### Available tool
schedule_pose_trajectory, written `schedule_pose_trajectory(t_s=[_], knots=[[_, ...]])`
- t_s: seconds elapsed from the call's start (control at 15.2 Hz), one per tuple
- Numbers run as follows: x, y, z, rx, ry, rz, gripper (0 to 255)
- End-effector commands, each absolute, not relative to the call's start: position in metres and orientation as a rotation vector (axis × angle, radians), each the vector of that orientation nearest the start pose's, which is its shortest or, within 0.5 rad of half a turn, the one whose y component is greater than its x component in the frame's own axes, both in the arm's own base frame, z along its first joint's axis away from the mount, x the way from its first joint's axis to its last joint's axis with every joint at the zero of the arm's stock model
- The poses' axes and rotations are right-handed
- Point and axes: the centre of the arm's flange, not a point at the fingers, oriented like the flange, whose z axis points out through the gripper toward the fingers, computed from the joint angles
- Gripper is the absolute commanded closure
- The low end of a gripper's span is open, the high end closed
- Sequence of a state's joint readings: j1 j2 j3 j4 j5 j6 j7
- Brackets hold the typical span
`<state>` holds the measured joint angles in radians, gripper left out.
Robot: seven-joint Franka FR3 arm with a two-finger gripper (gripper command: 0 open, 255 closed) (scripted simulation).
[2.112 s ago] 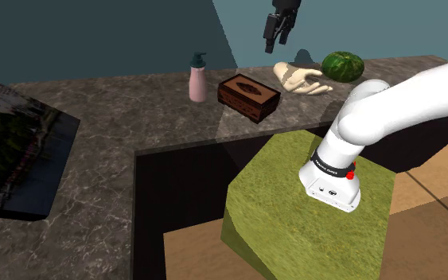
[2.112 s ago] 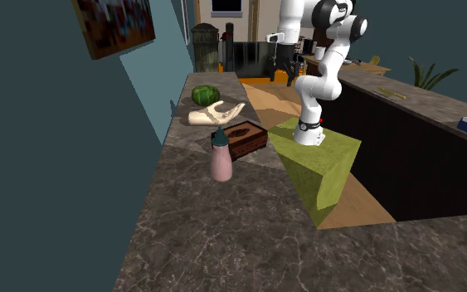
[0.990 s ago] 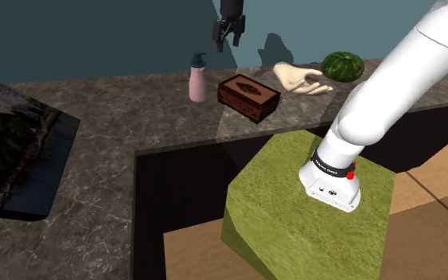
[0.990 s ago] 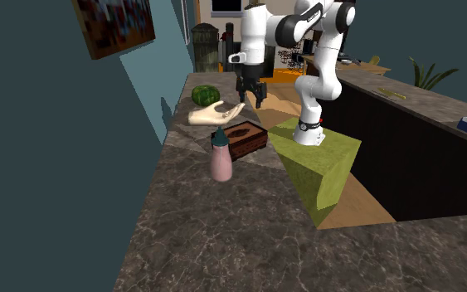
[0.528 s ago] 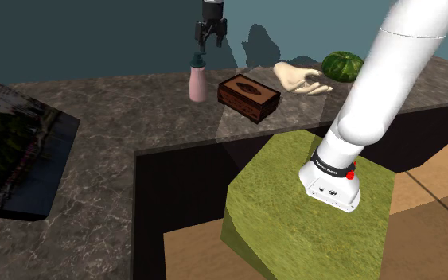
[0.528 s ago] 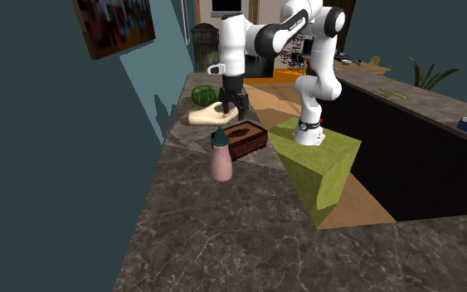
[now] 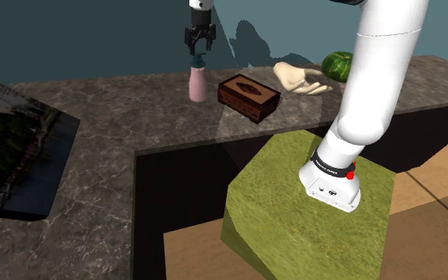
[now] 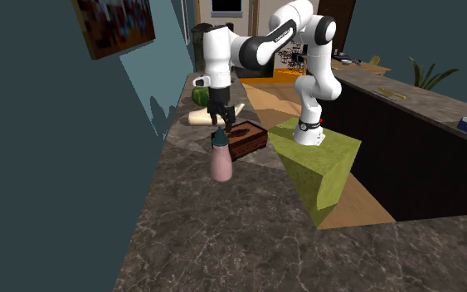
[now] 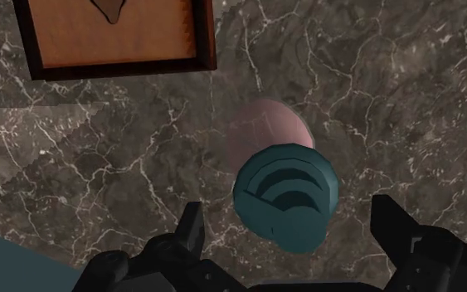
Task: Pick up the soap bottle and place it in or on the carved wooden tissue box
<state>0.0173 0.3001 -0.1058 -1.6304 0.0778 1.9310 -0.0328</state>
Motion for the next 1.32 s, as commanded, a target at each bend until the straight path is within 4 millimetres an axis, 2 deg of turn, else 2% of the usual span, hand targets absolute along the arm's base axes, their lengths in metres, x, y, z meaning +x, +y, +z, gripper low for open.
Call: schedule_pose_trajectory(t_s=[0.0, 0.2, 0.66, 0.73, 1.25], knots=[[0.648, -0.045, 0.436, -3.098, 0.121, -0.009, 0], [0.648, -0.044, 0.423, -3.098, 0.121, -0.009, 0], [0.648, -0.044, 0.423, -3.098, 0.121, -0.008, 0], [0.648, -0.044, 0.423, -3.098, 0.121, -0.008, 255], [0.648, -0.044, 0.423, -3.098, 0.121, -0.009, 255]])
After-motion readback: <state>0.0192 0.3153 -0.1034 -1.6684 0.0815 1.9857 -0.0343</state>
